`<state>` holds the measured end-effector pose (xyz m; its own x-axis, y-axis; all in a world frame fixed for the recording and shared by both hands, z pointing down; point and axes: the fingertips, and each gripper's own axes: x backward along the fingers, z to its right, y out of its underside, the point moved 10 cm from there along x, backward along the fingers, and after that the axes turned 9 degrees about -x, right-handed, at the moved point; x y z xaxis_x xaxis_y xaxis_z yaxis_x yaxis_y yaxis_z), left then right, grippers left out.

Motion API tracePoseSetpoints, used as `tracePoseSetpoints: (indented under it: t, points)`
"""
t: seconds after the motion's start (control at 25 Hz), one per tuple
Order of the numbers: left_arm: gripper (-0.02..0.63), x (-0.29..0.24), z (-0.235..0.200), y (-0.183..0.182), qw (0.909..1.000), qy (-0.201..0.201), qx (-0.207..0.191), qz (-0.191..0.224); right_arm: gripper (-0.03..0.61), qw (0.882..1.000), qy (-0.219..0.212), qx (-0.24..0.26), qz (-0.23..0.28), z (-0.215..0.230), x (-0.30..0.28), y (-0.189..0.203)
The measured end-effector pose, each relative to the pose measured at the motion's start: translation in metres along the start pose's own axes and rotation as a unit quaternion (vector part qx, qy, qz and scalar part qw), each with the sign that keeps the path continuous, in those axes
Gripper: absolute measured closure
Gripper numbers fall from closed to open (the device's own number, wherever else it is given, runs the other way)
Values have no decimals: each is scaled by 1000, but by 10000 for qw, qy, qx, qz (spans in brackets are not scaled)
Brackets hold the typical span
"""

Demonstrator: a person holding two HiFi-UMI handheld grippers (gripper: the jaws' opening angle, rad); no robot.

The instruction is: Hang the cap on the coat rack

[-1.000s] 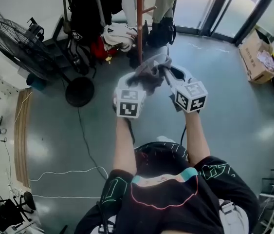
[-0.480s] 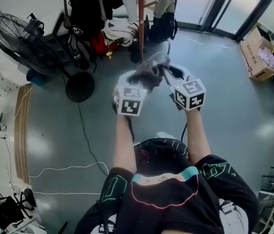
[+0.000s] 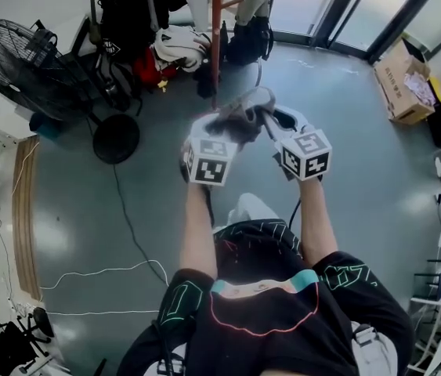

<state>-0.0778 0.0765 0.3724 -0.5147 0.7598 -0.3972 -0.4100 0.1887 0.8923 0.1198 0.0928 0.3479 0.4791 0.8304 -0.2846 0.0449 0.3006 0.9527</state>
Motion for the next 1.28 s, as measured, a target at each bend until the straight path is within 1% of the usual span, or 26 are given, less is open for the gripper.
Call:
tracePoseSetpoints:
  t: [0.16,0.36,0.52,0.72,0.84,0.96,1.08,1.28]
  points:
    - [568,-9,9,1,9999,96,14,-78,529,9999,106,-56,4,8,3,4]
    - [568,-27,4,10,9997,110,11,-234,529,9998,36,-130,-129,20,-14,15]
    - [568,-39,-4,17,9989,92,190,-423,529,9995,-12,-204,-227,27,-32,16]
    - [568,-66,-14,24,9981,139,317,-504,528,9988,42,-211,-429,41,-54,21]
    - [568,-85,-10,27,9969,235,451,-603,528,9978,83,-237,-619,57,-62,27]
    - [568,-102,-5,26,9961,311,496,-667,526,9971,118,-317,-689,75,-72,28]
    - [568,-118,-18,30,9948,223,578,-807,526,9965,58,-407,-733,82,-97,28]
    - [568,-138,-48,36,9920,-53,706,-1044,525,9946,-266,-556,-837,94,-143,26]
